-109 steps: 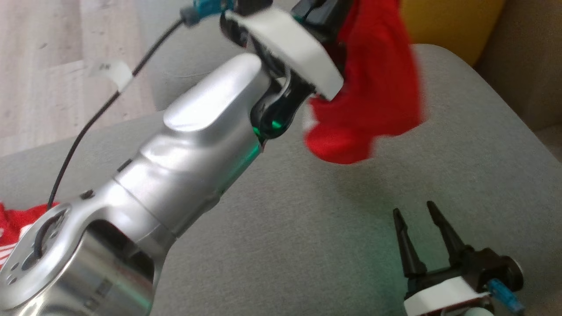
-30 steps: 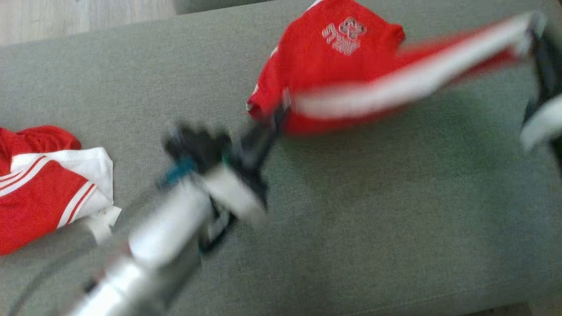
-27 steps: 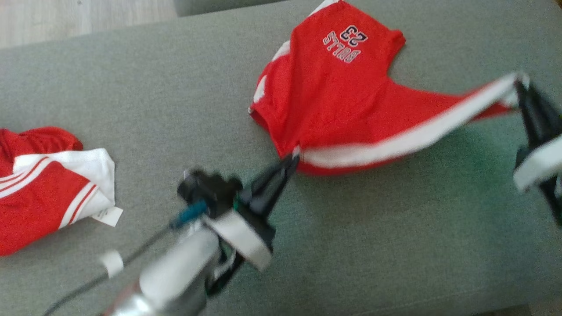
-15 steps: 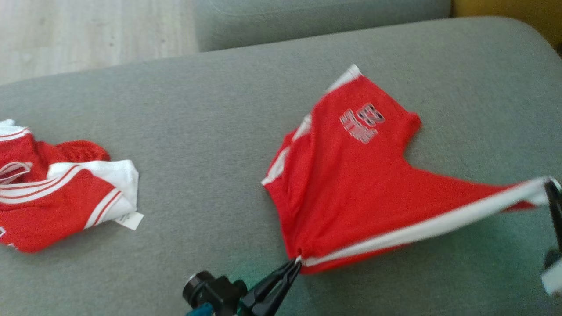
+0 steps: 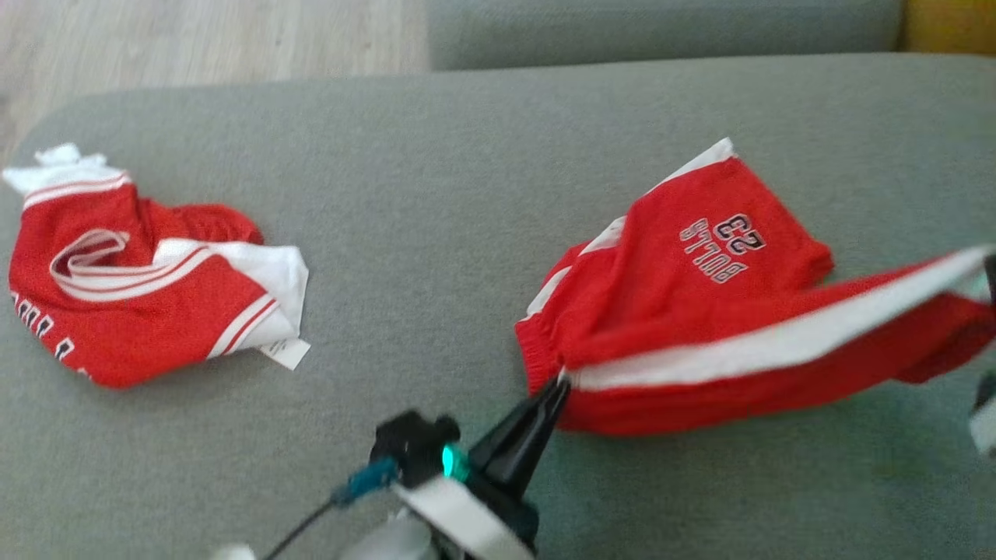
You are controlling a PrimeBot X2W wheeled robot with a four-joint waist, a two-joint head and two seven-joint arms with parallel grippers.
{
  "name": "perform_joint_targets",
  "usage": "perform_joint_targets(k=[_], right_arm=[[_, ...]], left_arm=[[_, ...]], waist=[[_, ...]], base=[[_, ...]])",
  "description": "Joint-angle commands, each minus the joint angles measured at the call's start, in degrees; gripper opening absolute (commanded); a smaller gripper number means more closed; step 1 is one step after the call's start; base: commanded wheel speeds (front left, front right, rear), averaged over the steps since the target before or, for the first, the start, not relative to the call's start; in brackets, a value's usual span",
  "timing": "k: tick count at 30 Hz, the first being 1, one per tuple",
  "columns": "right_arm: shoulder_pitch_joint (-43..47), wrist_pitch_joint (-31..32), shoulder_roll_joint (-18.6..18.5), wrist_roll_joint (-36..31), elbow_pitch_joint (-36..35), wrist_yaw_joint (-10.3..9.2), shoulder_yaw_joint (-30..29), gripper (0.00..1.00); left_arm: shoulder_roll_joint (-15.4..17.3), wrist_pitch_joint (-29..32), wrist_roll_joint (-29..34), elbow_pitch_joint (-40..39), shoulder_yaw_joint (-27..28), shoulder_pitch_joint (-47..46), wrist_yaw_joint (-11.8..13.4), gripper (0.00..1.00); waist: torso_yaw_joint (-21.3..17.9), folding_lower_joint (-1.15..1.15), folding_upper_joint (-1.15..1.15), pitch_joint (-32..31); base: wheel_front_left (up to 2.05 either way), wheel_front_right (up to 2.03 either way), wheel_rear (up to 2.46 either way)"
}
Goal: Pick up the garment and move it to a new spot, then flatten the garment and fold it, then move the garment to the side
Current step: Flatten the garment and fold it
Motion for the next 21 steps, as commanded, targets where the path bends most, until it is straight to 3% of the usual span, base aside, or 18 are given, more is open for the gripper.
perform_joint_targets(k=[1, 8, 14, 21], right_arm=[[-4.6, 0.7, -3.2, -0.2, 0.0, 0.37, 1.9, 0.0], [-19.3, 2.0, -7.9, -0.8, 11.6, 0.37, 10.8, 0.0], [-31.8, -0.6, -10.5, 0.3, 24.3, 0.37, 18.5, 0.0], [-38.6, -3.0, -10.9, 2.4, 32.3, 0.37, 24.2, 0.0]], left_arm=[[-0.8, -0.3, -1.6, -0.5, 1.9, -3.7, -0.3, 0.0], [-3.6, -1.1, -6.3, 3.5, 3.0, -8.1, -0.3, 0.0], [-5.3, -1.3, -7.2, 5.8, 5.5, -10.1, -0.4, 0.0], [-6.2, -1.4, -5.8, 5.6, 7.7, -10.0, -0.4, 0.0]], waist=[[1.8, -0.01, 0.0, 2.4], [4.2, -0.01, 0.0, 6.6], [6.5, -0.01, 0.0, 9.9], [8.3, -0.01, 0.0, 11.7]], base=[[0.0, 0.0, 0.0], [0.0, 0.0, 0.0], [0.0, 0.0, 0.0], [0.0, 0.0, 0.0]])
